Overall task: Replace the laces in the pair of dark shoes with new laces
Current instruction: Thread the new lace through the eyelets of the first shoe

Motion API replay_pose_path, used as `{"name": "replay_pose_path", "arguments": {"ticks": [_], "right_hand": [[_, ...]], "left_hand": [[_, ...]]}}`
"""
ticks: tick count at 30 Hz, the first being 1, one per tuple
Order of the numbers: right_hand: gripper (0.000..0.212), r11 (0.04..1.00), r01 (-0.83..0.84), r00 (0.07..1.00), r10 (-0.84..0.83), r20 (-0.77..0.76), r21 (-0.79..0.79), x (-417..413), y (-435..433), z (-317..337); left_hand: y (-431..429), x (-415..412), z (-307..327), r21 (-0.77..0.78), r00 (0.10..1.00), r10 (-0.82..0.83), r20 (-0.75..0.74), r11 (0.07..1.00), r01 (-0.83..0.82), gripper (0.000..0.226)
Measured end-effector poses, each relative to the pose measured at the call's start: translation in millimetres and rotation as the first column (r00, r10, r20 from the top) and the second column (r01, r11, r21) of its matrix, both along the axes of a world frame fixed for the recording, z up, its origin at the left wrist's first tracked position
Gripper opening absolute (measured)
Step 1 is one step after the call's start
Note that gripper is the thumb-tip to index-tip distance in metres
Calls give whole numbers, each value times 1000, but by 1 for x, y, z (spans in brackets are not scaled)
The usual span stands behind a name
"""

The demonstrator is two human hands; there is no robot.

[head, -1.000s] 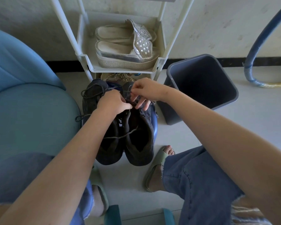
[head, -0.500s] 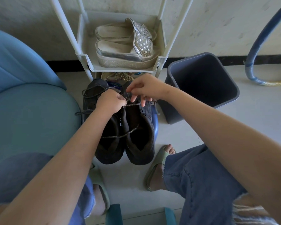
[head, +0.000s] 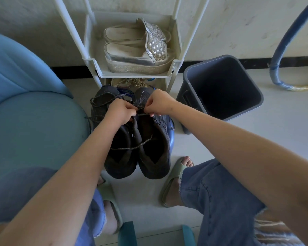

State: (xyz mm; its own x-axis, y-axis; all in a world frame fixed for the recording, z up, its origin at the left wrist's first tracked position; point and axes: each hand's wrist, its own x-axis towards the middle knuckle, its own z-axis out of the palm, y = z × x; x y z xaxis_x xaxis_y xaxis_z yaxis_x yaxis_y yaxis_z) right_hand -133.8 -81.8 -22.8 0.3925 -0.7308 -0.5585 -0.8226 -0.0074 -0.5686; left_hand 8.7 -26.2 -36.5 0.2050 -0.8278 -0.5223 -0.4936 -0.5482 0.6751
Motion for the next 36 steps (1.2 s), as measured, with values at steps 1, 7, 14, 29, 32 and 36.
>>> {"name": "replay_pose_path", "arguments": {"ticks": [1,7,14,29,32,36], "right_hand": [[18,997,79,997,-79,25,12,-2,0,-1],[18,914,389,911,-401,102,114,-1,10,-9],[12,937,345,938,-343,39,-49,3,22,-13],[11,932,359,932,-355,69,-47,14,25,-16],[11,930,365,928,-359,99,-39,14,23,-17],[18,952,305,949,-303,85,-9,12,18,-16]], "left_hand": [[0,1,-1,5,1000,9,-3,1000,-9,23],[-1,0,-6,20,995,81,-53,997,-80,20],[-1,0,-5,29,991,109,-73,994,-107,20],[-2,-2,0,38,1000,6,-24,999,-5,18],[-3,-1,-2,51,989,87,-116,995,-81,12],[4,-8,-5,-101,991,114,-64,988,-120,14]]}}
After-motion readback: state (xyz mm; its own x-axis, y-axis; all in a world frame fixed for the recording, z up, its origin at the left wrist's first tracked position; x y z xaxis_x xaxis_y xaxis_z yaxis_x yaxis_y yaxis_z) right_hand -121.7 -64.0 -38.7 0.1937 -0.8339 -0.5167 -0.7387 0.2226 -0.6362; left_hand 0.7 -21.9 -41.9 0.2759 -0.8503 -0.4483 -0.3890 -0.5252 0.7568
